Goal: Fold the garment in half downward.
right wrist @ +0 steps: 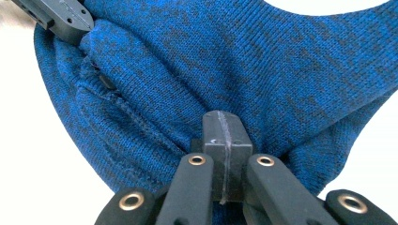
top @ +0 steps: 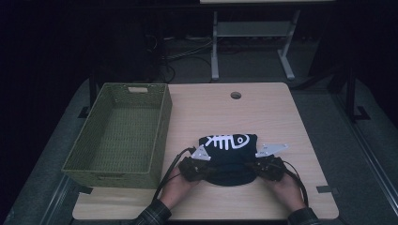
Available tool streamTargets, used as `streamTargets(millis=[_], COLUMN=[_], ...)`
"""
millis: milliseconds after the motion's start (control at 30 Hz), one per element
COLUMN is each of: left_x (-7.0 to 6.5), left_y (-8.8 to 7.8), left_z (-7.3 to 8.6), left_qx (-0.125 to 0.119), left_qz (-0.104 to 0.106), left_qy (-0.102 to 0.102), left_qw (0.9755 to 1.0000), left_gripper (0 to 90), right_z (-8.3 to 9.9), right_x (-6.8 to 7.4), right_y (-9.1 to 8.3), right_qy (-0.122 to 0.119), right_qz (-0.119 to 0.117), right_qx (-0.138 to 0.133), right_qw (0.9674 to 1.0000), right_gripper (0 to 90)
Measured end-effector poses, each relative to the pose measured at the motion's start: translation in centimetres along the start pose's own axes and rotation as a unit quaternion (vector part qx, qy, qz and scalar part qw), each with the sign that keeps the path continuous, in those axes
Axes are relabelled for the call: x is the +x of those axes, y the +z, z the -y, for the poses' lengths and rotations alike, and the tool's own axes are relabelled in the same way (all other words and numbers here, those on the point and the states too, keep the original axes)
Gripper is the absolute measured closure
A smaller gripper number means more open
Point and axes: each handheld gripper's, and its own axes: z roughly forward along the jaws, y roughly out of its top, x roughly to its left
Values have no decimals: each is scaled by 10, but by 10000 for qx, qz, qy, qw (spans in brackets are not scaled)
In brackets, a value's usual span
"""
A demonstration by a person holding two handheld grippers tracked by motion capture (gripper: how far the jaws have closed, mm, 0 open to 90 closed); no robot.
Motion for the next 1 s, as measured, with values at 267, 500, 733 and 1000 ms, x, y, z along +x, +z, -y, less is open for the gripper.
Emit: streamTargets(millis=[267, 500, 733, 1000], left_x=[1, 4, 11, 23], left_y=[-6, -23, -39, -44], left_z=[-3, -9, -12, -12], left_qx=[-29, -301, -560, -624], left_qz=[-71, -214, -400, -589], left_qy=[26, -17, -223, -542], left_qw=[10000, 9993, 9974, 9948], left_gripper=[888, 754, 587, 335], right_z=[-1, -5, 2, 29], right_x=[3, 2, -6, -21], right_y=[-5, -23, -45, -59], right_qy=[29, 90, 358, 718], right_qz=[-102, -11, 282, 735], right_qx=[6, -414, -736, -679], right_qw=[9999, 9991, 9962, 9924], right_gripper=[890, 704, 483, 235])
